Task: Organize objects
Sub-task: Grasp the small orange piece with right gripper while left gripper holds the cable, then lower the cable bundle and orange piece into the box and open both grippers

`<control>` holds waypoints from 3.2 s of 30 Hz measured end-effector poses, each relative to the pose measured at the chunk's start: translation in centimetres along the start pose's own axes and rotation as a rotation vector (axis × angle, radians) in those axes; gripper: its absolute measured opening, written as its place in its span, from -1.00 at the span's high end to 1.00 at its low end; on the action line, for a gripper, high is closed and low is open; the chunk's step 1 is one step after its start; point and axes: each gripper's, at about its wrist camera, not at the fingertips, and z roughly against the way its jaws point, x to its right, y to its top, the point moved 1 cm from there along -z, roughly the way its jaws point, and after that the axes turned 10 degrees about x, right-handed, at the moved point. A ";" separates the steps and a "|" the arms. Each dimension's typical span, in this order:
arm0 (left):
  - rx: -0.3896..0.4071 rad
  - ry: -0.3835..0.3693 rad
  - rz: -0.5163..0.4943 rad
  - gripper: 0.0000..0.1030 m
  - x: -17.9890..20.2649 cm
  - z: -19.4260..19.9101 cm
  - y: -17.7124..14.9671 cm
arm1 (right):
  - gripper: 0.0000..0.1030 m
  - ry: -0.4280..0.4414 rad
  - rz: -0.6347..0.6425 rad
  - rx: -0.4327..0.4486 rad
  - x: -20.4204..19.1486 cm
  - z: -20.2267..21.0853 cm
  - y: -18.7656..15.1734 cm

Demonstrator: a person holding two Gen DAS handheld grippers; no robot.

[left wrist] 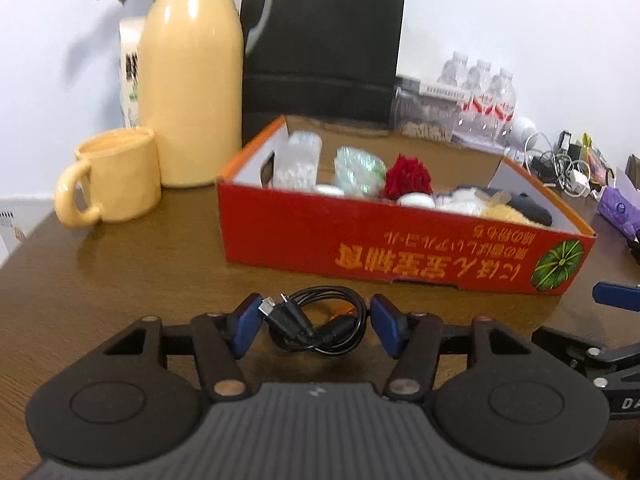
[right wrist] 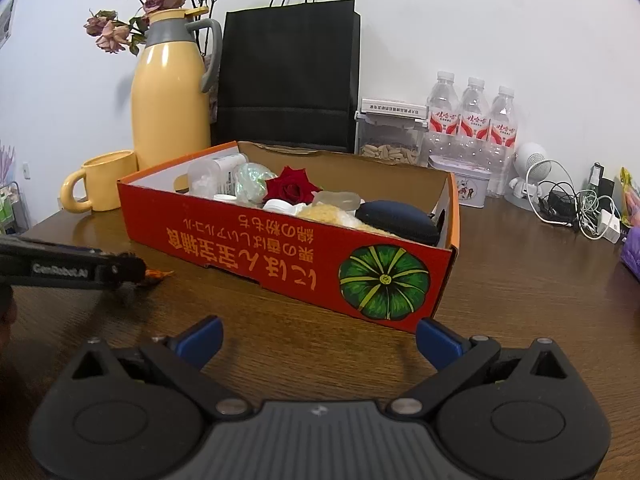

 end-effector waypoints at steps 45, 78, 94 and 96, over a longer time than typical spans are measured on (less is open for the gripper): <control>0.047 0.087 -0.003 -0.17 -7.7 3.0 1.2 | -1.00 0.236 0.053 -0.158 -10.5 -9.4 1.8; 0.130 0.066 -0.030 -0.17 -4.1 2.1 3.9 | 0.25 0.209 -0.007 0.187 -6.3 -4.0 6.3; 0.187 0.029 -0.004 -0.18 2.4 -6.0 8.7 | 0.25 0.038 -0.051 0.206 1.1 -6.7 8.1; 0.186 0.026 -0.011 -0.17 2.8 -6.9 8.8 | 0.25 0.028 -0.048 0.202 1.6 -7.4 8.2</control>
